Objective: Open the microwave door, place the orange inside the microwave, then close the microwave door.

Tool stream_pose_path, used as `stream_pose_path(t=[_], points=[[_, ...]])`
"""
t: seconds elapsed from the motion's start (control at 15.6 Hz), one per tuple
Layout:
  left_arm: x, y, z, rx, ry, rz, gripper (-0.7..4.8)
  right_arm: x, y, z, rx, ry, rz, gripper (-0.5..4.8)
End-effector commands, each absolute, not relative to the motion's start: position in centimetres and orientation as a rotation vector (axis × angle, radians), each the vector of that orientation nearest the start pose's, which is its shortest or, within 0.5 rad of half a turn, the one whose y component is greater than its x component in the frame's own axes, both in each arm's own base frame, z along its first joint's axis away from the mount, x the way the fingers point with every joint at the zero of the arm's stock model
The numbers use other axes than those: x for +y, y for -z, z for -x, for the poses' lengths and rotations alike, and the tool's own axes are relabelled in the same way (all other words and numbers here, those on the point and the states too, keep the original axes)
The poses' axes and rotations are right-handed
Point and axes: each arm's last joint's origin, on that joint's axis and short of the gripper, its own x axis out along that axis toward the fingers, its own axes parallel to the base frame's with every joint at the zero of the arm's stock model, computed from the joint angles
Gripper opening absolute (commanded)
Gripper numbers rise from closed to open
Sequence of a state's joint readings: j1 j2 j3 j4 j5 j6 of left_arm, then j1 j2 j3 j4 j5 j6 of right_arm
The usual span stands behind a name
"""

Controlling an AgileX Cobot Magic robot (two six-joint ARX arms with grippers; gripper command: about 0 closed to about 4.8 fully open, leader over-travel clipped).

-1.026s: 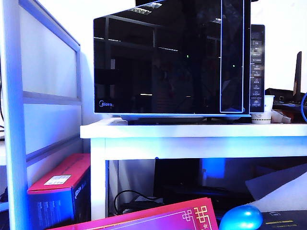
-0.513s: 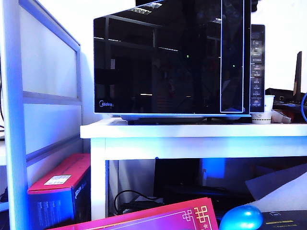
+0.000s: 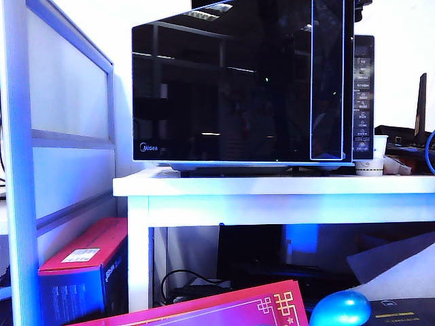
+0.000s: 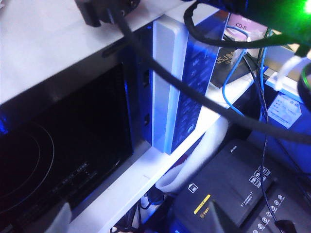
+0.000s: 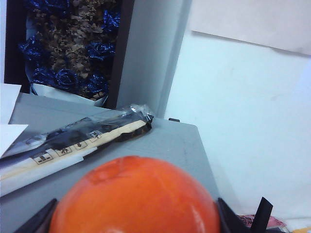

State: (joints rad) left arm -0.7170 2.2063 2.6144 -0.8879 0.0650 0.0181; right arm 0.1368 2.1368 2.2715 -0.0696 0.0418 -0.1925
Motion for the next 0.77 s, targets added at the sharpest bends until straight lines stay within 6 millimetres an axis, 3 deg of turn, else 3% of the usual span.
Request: stream_pose_path(t=[0.06,0.45,0.77], points=[[-30.9,-38.7,-34.8,0.706,0.772,-0.218,3.72,6.5,-43.9,-48.1,-0.116,-0.072,0.181,2.95],[-30.6,-38.4,-34.5,0.760,0.767,-0.240,3.72,6.1,-46.5,-45.5,-0.107,-0.077,0.183,2.95],[-30.0,-38.3,-33.8,0.825,0.772,-0.299,3.72,5.6,-48.8,-41.4,0.025,-0.093,0.220,2.95]])
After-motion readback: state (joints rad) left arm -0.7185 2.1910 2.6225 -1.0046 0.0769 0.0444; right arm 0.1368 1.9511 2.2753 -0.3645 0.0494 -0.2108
